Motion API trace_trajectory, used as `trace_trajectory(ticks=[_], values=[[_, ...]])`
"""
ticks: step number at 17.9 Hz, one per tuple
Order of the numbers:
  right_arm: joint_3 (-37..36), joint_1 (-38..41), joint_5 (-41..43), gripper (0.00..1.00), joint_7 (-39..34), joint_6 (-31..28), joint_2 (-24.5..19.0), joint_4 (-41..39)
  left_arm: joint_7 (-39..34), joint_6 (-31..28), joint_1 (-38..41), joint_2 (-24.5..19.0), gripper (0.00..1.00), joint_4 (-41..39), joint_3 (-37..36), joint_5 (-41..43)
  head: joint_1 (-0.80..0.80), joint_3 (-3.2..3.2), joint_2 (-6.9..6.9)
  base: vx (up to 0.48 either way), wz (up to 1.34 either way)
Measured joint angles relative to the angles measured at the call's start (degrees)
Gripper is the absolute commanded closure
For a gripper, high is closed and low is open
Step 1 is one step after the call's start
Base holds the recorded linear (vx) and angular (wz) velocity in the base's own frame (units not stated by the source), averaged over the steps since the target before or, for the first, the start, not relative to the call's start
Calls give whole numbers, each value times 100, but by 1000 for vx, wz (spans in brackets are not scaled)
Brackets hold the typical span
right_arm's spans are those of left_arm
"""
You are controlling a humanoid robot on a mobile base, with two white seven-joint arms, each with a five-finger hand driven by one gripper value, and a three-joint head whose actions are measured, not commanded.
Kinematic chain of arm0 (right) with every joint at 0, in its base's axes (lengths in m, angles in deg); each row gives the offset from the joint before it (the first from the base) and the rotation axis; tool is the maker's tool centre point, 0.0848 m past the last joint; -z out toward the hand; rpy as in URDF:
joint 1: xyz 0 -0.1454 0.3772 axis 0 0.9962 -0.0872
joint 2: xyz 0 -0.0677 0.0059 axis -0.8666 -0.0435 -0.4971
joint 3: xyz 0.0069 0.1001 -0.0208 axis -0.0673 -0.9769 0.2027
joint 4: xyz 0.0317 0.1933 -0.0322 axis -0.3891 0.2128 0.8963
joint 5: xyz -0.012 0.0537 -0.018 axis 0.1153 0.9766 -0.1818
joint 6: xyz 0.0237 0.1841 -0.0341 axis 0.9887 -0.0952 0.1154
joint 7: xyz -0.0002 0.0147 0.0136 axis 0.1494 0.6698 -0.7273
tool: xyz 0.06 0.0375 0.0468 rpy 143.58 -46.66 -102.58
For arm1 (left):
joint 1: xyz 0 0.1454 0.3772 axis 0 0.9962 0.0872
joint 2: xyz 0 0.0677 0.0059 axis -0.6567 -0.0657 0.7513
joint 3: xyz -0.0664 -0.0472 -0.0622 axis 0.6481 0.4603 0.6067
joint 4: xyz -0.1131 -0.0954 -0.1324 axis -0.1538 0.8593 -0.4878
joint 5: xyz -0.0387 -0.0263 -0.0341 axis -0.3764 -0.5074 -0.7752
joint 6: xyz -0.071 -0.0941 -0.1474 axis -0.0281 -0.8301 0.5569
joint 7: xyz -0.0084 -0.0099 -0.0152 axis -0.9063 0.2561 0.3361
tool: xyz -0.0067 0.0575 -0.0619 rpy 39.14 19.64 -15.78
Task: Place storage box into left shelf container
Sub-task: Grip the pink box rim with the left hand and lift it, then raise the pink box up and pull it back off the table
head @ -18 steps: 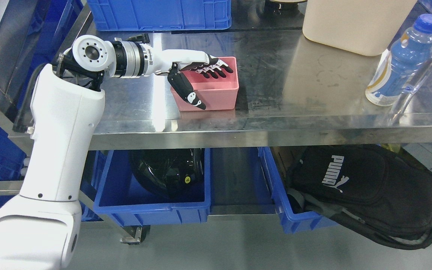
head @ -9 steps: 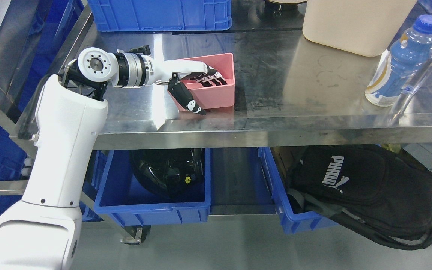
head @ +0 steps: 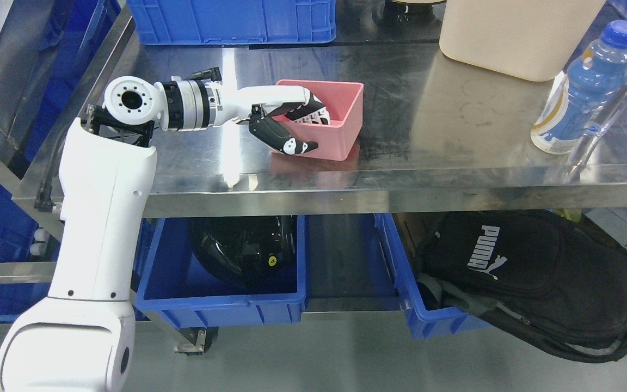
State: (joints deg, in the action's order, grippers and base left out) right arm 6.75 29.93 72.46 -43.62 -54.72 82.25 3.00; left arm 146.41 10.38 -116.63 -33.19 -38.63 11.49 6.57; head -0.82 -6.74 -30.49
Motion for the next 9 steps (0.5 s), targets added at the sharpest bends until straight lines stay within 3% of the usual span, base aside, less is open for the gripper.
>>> trace_trajectory(ticks=[3,9], values=[[0,0,0,0,0,0,0,0,-99,29,21,59,100,94,337,-660,0,0,0,0,0],[0,0,0,0,0,0,0,0,-1114,121,192,140,99,120,815,-2565,0,0,0,0,0]])
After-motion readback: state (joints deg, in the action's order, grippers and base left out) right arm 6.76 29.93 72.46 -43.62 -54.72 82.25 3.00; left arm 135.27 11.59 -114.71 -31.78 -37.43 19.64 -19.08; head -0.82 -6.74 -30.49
